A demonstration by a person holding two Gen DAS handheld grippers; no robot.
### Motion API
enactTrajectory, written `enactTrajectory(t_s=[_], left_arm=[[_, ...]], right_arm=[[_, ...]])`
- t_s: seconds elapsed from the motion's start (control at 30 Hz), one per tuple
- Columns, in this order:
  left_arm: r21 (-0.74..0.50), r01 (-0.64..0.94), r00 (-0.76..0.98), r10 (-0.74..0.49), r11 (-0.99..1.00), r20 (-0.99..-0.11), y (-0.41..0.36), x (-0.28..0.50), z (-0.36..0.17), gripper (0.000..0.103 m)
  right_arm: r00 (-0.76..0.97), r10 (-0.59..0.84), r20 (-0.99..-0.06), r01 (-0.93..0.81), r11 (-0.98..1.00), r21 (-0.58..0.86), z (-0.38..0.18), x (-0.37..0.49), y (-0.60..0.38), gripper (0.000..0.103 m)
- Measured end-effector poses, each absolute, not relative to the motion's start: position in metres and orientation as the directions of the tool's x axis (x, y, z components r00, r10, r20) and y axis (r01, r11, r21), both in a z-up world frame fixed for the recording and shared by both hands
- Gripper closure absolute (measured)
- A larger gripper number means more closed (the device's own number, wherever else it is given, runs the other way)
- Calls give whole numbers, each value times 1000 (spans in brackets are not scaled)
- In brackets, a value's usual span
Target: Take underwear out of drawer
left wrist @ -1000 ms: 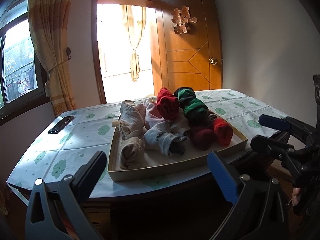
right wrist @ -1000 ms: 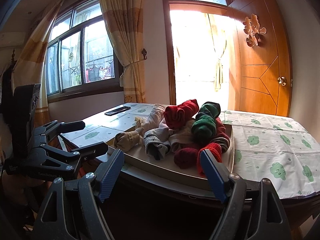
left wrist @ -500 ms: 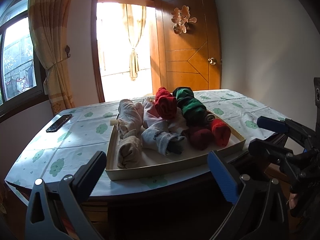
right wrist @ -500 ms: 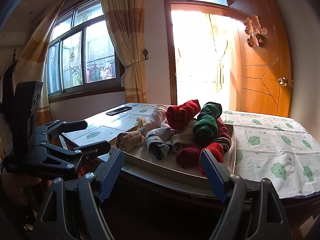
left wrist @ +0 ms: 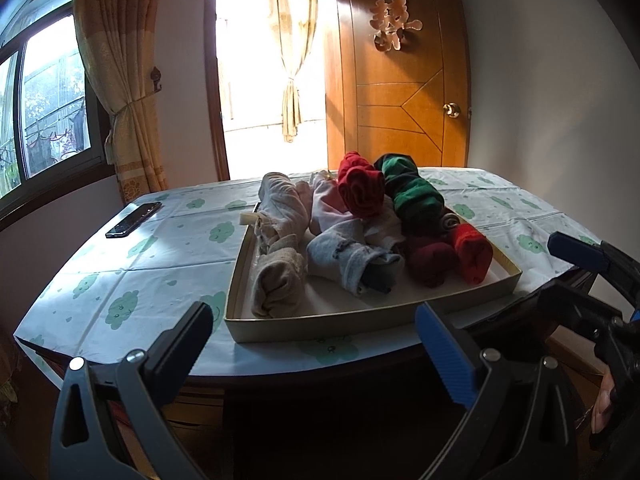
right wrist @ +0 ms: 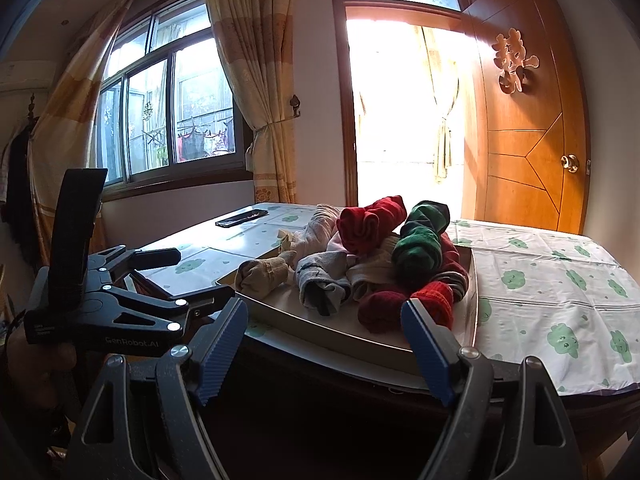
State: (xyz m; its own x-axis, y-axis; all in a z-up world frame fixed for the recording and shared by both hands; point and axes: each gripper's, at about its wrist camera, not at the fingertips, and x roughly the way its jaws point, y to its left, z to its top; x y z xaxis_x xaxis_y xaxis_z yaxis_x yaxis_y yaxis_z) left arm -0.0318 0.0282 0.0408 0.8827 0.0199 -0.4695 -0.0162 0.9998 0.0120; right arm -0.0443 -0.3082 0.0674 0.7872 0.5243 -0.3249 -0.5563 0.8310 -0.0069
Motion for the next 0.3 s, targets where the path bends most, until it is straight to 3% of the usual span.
enactTrajectory(t_s=[0.3], left_arm=[[62, -2, 909, 28, 998, -415, 23, -41, 45, 0]], right_arm=[[782, 528, -333, -562, 827, -10, 65, -45, -305, 22]])
